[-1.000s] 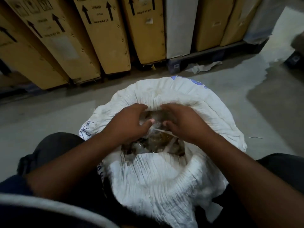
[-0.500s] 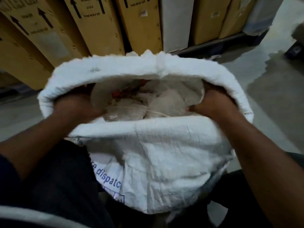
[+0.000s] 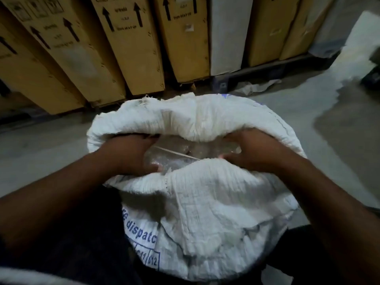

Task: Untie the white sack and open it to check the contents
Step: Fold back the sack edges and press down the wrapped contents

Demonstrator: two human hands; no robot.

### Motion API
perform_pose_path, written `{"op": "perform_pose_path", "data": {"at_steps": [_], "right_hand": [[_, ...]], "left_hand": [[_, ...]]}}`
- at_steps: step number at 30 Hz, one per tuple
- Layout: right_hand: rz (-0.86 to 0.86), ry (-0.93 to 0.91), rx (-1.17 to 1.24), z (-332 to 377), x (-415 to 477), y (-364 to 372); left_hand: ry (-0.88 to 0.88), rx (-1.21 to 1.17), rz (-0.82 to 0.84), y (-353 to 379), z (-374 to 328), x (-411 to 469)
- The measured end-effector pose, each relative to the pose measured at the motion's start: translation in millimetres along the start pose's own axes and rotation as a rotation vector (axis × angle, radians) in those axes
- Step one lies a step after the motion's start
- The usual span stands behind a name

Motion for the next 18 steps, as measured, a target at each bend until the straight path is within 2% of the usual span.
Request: {"op": "perform_pose_path", "data": {"at_steps": [2,4,6,8,10,11,12,13,14,16,18], "right_hand": [[0.099,-0.133,0.114,33.5,-12.7,-6.8],[0.374,-0.275,0.148,51.8,-25.1,-3.4],[0.662,-0.403,0.032,63.1,-36.7,1.4],[0.874,-0.493,-0.093,73.2,-47.5,8.0],[1.010,-0.572,-0.163,86.3,-58.0,16.5],[1.024,-0.595,-0.176,90.9,-60.8,21.6],[1.002,-0.602,-0.171,93.3,-60.8,23.9],[0.911,-0.576,-0.135,92.8,-56.8,23.5],[0.754,-0.506,-0.075,88.6,-48.6,21.4],[0.326,-0.268,0.109,71.9,-28.6,10.8],[0.007,-0.005,0.295,51.3,-12.6,-1.3]], "left_hand": [[0.096,0.057,0.140,3.7,-32.6,-9.5],[0.137,0.094,0.329,12.2,-64.1,-29.8],[0.100,0.176,0.534,25.1,-88.6,-52.3],[0.114,0.301,0.641,33.9,-109.9,-70.2],[0.126,0.334,0.709,41.8,-122.1,-76.7],[0.138,0.316,0.724,41.9,-123.9,-77.7],[0.142,0.274,0.717,38.8,-123.6,-75.7],[0.146,0.195,0.646,32.9,-120.9,-70.4],[0.141,0.084,0.499,22.8,-116.8,-62.4],[0.083,-0.169,0.064,-0.4,-99.4,-37.2],[0.008,-0.307,-0.350,-17.2,-72.2,-5.8]]}}
Point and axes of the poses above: each hand's wrist, its own x-axis towards the middle knuckle, its own y-axis out of the palm, z = x × y, the point moved 2 cm from there along x, towards the middle knuckle, and after that the axes turned 12 degrees about -x, right-handed, at the moved point
